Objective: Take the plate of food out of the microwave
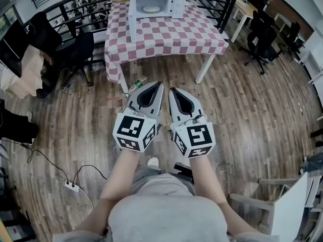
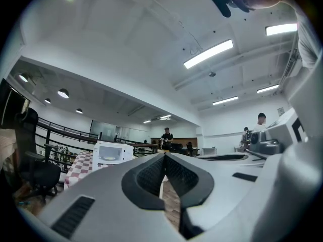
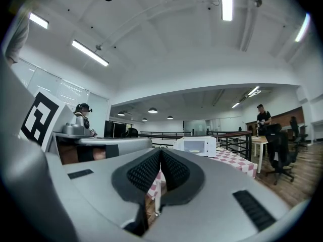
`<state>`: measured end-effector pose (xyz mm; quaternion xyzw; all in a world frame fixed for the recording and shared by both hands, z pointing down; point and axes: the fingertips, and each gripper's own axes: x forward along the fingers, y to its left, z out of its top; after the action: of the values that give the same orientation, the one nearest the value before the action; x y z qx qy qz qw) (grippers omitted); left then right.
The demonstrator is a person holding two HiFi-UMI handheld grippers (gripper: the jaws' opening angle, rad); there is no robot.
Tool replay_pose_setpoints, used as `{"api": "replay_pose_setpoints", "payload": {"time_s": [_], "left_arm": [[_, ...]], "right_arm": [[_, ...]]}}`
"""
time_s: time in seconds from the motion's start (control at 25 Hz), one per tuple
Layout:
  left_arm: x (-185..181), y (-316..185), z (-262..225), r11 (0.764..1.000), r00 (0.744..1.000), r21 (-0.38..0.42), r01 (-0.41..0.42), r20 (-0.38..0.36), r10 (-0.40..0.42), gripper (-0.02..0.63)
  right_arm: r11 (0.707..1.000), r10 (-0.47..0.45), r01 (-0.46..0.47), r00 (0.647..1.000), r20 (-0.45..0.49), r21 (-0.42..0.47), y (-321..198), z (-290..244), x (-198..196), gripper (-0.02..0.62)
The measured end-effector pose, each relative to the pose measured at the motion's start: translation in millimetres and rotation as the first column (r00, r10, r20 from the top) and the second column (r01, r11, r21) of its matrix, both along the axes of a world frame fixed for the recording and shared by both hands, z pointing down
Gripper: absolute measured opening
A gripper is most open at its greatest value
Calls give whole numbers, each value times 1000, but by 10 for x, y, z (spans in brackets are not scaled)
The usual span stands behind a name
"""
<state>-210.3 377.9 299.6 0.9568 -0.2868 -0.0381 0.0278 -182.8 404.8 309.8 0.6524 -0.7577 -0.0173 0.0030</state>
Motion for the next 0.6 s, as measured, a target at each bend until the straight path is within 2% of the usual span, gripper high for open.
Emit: {"api": "replay_pose_setpoints", "payload": {"time_s": [0.6], "left_arm": [[16,-654,39,1000,1000,-13,-20,-10,20,3]], "right_arm": [[999,30,-30,999,20,-15,-638,70,23,26]]}}
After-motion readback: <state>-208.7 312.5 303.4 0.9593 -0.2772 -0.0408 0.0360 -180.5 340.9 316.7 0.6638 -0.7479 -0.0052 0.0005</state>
